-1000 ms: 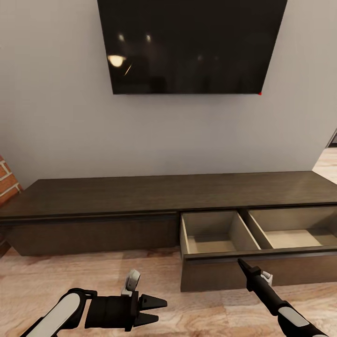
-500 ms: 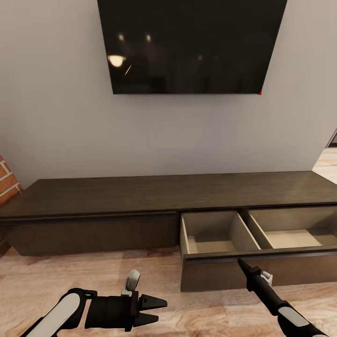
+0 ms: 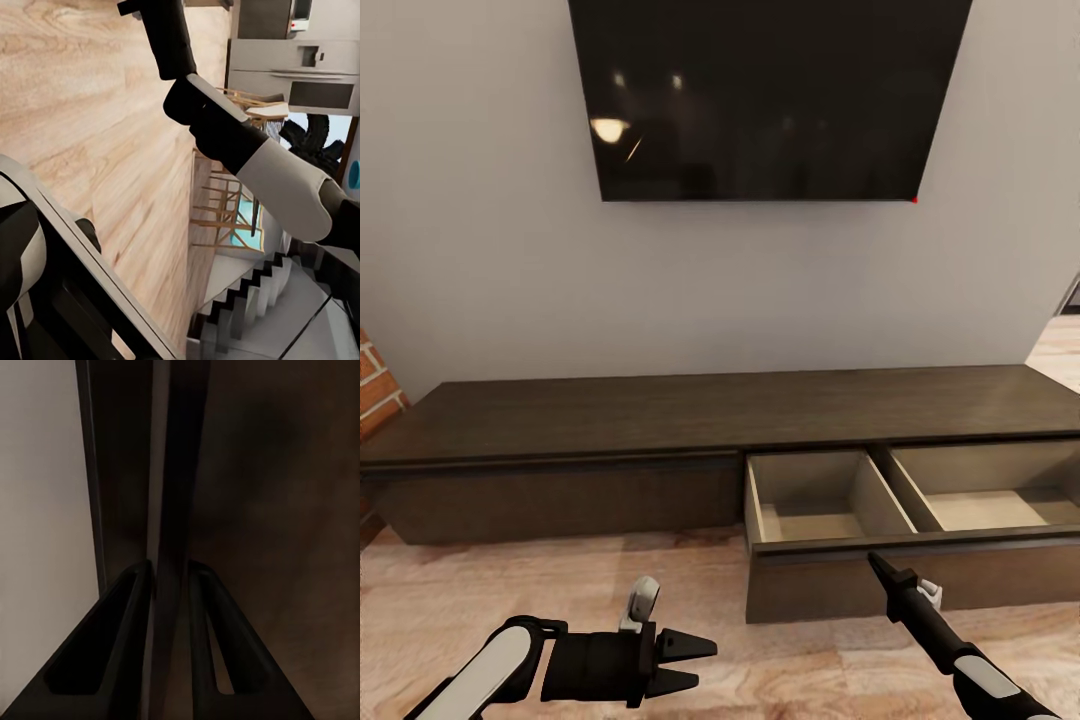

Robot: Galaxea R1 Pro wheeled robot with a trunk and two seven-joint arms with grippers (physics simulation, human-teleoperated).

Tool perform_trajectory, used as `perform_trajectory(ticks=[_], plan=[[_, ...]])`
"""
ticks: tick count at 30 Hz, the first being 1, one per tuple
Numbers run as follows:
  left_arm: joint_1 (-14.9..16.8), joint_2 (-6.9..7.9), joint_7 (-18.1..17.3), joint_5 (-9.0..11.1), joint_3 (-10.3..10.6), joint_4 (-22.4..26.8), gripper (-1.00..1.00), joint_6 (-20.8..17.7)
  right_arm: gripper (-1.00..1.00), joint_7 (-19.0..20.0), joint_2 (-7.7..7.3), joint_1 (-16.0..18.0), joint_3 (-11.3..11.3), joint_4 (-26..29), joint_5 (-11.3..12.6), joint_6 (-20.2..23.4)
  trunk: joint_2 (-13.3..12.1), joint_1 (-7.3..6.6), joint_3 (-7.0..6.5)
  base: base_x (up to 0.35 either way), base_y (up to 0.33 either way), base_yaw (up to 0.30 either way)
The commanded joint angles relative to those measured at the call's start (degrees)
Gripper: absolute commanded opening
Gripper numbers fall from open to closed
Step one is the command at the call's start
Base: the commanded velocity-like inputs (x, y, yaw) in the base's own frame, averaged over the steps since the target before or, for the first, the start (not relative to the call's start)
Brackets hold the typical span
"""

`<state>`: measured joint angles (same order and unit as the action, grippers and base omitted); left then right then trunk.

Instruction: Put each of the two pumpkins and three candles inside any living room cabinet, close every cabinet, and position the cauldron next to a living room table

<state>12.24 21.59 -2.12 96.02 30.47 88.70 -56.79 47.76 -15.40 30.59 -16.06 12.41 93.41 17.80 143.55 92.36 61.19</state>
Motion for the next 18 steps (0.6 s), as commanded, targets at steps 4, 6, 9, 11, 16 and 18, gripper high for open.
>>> perform_trajectory(ticks=[4, 6, 9, 11, 16, 18], plan=[[0.1, 0.03, -0.2, -0.1, 0.1, 0.0, 1.0, 0.0, -1.0, 0.1, 0.02, 0.0, -2.6, 0.4, -0.1, 0.8, 0.0, -0.03, 0.05, -0.066, 0.0, 0.0], [0.1, 0.03, -0.2, -0.1, 0.1, 0.0, 1.0, 0.0, -1.0, 0.1, 0.02, 0.0, -2.6, 0.4, -0.1, 0.8, 0.0, -0.03, 0.05, -0.014, 0.0, 0.0], [0.1, 0.03, -0.2, -0.1, 0.1, 0.0, 1.0, -0.1, -1.0, 0.1, 0.02, 0.0, -2.6, 0.4, -0.1, 0.8, 0.0, -0.03, 0.05, -0.004, 0.0, 0.0], [0.1, 0.03, -0.2, -0.1, 0.1, 0.0, 1.0, 0.0, -1.0, 0.1, 0.02, 0.0, -2.6, 0.4, -0.1, 0.8, 0.0, -0.03, 0.05, -0.001, 0.0, 0.0], [0.1, 0.03, -0.2, -0.1, 0.1, 0.0, 1.0, 0.0, -1.0, 0.0, 0.02, 0.0, -2.6, 0.4, -0.1, 0.8, 0.0, -0.03, 0.05, -0.064, 0.0, 0.0], [0.1, 0.03, -0.2, -0.1, 0.1, 0.0, 1.0, 0.0, -1.0, 0.0, 0.02, 0.0, -2.6, 0.4, -0.1, 0.8, 0.0, -0.03, 0.05, -0.05, 0.0, 0.0]])
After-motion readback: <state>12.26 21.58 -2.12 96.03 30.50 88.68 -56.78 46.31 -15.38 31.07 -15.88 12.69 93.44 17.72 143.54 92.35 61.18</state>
